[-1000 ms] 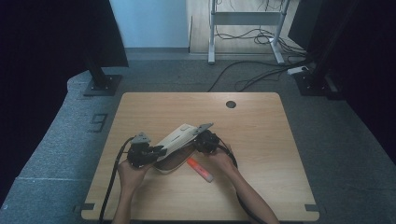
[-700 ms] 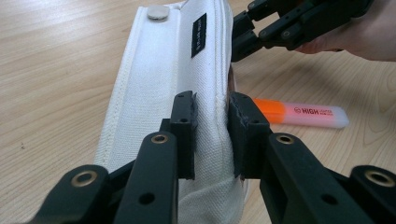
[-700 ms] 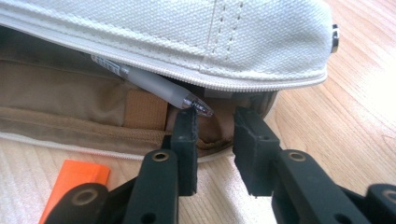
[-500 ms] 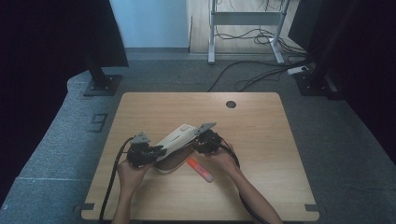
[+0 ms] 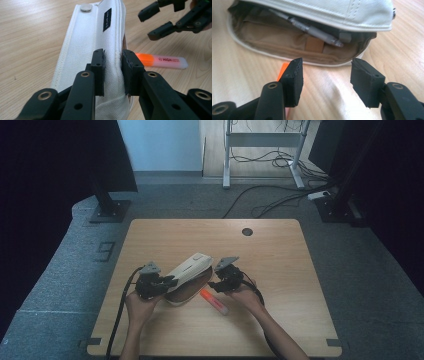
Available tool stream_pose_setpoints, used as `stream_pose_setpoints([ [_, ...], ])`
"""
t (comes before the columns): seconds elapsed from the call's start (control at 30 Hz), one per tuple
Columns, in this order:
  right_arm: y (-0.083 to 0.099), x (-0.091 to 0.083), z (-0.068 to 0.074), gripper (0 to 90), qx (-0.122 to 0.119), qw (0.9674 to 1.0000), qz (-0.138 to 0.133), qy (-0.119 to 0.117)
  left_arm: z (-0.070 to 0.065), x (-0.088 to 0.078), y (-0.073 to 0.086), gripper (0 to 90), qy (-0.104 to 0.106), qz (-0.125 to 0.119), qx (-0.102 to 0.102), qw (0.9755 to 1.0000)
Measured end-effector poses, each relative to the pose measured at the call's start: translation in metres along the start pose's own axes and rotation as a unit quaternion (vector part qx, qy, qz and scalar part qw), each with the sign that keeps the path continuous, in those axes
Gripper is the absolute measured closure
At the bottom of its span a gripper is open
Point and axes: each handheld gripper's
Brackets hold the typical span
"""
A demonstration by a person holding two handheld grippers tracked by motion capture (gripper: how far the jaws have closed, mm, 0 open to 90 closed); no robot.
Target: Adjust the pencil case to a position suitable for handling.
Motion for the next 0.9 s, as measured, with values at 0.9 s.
stream_pose_setpoints([
  [0.9, 0.039, -0.015, 0.038, 33.4, 0.011, 0.9997, 0.012, -0.018, 0.0, 0.0, 0.0, 73.4, 0.0, 0.0, -0.001, 1.0],
])
Point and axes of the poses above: each handheld gripper's, and its own axes: x roughly forward along the jaws, y roughly out of its underside, z roughly to its left, and after that the axes turned 5 degrees about y, right-handed
